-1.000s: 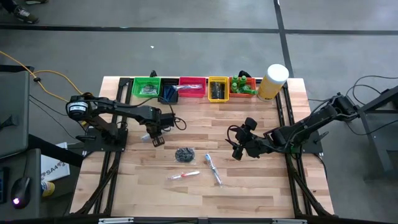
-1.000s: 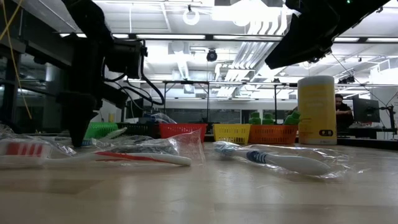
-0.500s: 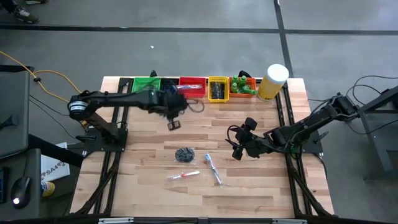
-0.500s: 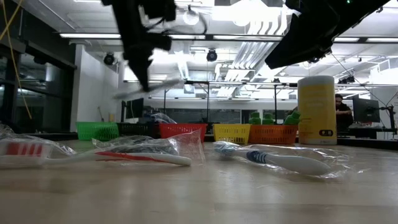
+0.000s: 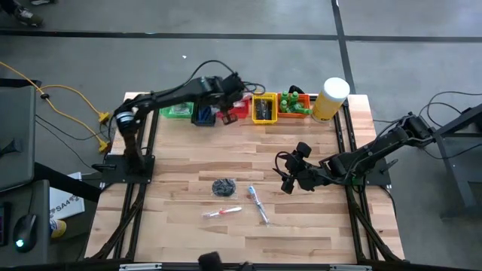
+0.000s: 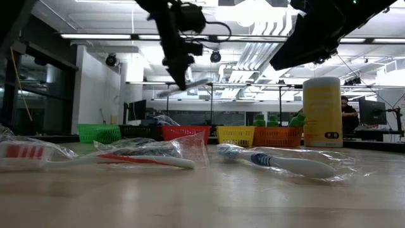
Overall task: Pick & Place Travel size toiletries
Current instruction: Put the blue toothbrush into the red basket
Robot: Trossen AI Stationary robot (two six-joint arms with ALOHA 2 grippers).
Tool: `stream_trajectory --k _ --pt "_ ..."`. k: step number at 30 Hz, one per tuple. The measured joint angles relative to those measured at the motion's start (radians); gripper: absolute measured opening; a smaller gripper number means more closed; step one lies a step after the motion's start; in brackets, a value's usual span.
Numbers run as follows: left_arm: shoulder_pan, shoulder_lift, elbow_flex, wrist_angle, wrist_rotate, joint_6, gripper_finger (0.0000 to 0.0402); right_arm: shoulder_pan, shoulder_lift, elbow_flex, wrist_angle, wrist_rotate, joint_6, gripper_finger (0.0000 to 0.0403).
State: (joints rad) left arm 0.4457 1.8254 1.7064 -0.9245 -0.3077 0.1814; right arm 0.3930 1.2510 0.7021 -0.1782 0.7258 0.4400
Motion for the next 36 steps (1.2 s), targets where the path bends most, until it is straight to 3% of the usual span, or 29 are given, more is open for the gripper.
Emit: stream_trajectory --k 7,14,20,25,36 --pt "0.058 0.128 0.090 -0.025 0.035 0.001 0.0018 0.000 0.000 0.000 -0.006 0.000 0.000 0.0236" --pt "0.082 0.195 0.098 0.046 0.020 -0.031 0.0018 0.000 0.000 0.000 -0.017 0.000 0.001 0.0236" --pt "0.077 0.222 0.098 0.076 0.023 -0.043 0.0018 0.000 0.000 0.000 -0.029 0.000 0.006 0.0236" --pt "0.078 0.223 0.098 0.013 -0.066 -0.077 0.0018 0.000 0.000 0.000 -0.029 0.000 0.006 0.0236" --pt "0.070 0.241 0.097 -0.005 -0.042 -0.086 0.0023 0.000 0.000 0.000 -0.029 0.000 0.009 0.0236"
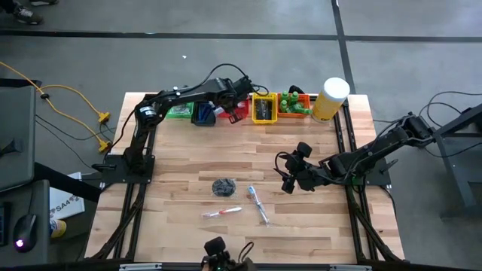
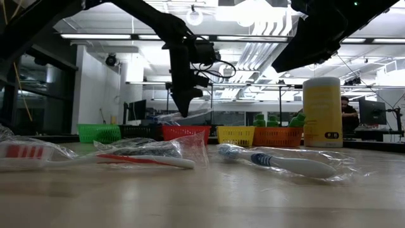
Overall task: Pick & Place Travel size toiletries
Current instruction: Put the blue toothbrush into the red basket
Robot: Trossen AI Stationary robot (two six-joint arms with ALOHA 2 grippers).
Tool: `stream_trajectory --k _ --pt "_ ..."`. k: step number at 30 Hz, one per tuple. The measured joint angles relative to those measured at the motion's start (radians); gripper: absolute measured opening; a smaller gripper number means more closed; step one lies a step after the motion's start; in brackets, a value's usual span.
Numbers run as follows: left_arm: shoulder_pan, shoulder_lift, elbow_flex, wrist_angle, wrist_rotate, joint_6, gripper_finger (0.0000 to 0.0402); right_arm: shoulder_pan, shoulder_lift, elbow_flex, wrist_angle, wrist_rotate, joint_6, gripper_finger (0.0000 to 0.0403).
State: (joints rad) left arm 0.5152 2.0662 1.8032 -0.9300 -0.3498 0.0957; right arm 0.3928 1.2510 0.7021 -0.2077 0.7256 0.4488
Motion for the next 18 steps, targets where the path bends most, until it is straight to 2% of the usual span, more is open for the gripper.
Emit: stream_trajectory --k 7,18 --pt "0.001 -0.001 0.001 -0.047 0.004 -0.031 0.0079 0.000 0.000 0.000 0.000 0.000 0.000 0.0236" --pt "0.001 -0.001 0.001 -0.063 0.002 -0.067 0.0088 0.000 0.000 0.000 0.000 -0.002 0.003 0.0236"
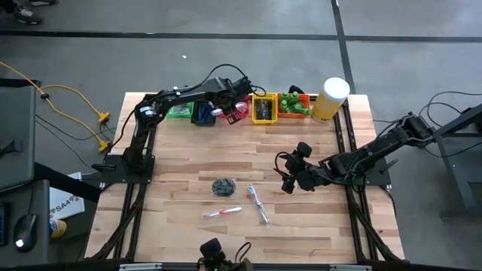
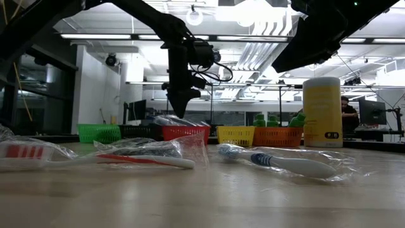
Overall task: Pick & Place Travel size toiletries
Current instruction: Put the blue toothbrush into the red basket
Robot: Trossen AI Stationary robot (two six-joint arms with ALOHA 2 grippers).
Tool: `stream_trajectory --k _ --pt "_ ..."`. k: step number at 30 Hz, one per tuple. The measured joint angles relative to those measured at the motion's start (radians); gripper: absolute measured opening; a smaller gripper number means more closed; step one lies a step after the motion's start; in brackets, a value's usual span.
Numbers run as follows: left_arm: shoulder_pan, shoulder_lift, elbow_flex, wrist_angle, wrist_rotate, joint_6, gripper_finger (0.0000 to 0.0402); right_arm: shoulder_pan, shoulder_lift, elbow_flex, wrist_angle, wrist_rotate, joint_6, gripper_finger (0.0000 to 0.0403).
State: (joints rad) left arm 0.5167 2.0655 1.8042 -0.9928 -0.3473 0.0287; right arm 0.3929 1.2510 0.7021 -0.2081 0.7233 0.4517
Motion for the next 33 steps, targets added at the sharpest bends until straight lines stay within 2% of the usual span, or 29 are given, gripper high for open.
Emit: stream_trajectory --k 5,12,15,20,24,28,33 --pt "-0.006 0.000 0.011 -0.016 -0.003 -0.011 0.0089 0.000 0.000 0.000 0.000 0.000 0.000 0.0236" --pt "-0.014 -0.002 0.125 -0.125 0.001 -0.025 0.0093 0.000 0.000 0.000 -0.003 -0.001 0.001 0.0236" --pt "-0.014 -0.004 0.163 -0.143 0.045 -0.026 0.0110 0.000 0.000 0.000 -0.004 -0.001 0.001 0.0236" --pt "-0.014 -0.003 0.163 -0.142 0.022 -0.044 0.0158 0.000 0.000 0.000 -0.030 -0.001 0.025 0.0236" --pt "-0.013 -0.004 0.163 -0.169 0.030 -0.069 0.0174 0.000 0.000 0.000 -0.043 -0.001 0.043 0.0236" --pt "-0.033 -0.010 0.163 -0.239 0.039 -0.087 0.0175 0.001 0.000 0.000 -0.057 -0.003 0.056 0.0236" --pt "-0.088 -0.025 0.162 -0.404 0.041 -0.122 0.0175 0.022 0.000 0.000 -0.086 -0.015 0.085 0.0236"
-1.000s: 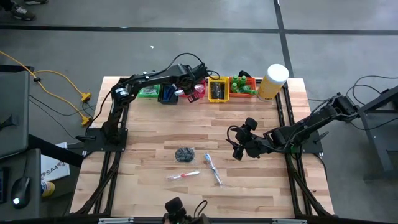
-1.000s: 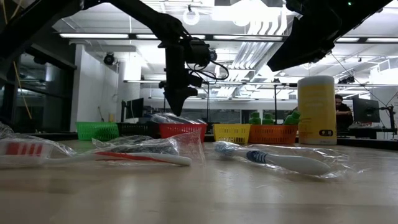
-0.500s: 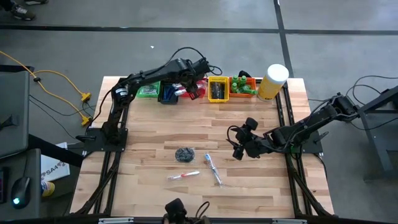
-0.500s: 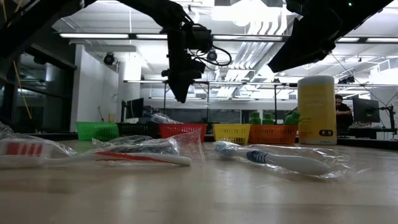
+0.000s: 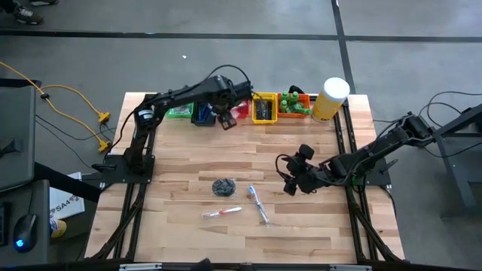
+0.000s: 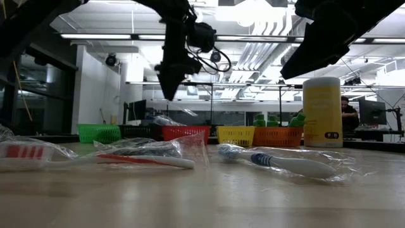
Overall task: Pick & Place Travel size toiletries
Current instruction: Put the blue toothbrush into the red basket
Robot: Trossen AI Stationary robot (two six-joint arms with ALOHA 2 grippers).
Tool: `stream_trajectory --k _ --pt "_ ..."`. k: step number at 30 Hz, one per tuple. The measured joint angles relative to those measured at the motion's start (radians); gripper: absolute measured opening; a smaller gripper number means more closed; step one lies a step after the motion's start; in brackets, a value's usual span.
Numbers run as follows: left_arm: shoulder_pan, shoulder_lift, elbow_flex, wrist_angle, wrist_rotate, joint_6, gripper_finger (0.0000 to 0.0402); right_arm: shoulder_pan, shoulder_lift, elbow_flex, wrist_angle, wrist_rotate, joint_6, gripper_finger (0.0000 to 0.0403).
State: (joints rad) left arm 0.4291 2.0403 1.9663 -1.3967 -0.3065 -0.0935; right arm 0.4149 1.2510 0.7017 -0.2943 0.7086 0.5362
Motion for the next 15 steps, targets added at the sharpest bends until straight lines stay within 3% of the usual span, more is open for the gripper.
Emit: stream_trajectory --k 8,15 --pt "-0.155 -0.124 -0.110 -0.175 -0.027 -0.160 0.0175 0.052 0.000 0.000 -0.009 0.018 0.021 0.0236" --pt "-0.312 -0.343 -0.433 -0.174 0.004 -0.394 0.0175 0.071 0.000 0.000 -0.001 0.022 0.021 0.0236"
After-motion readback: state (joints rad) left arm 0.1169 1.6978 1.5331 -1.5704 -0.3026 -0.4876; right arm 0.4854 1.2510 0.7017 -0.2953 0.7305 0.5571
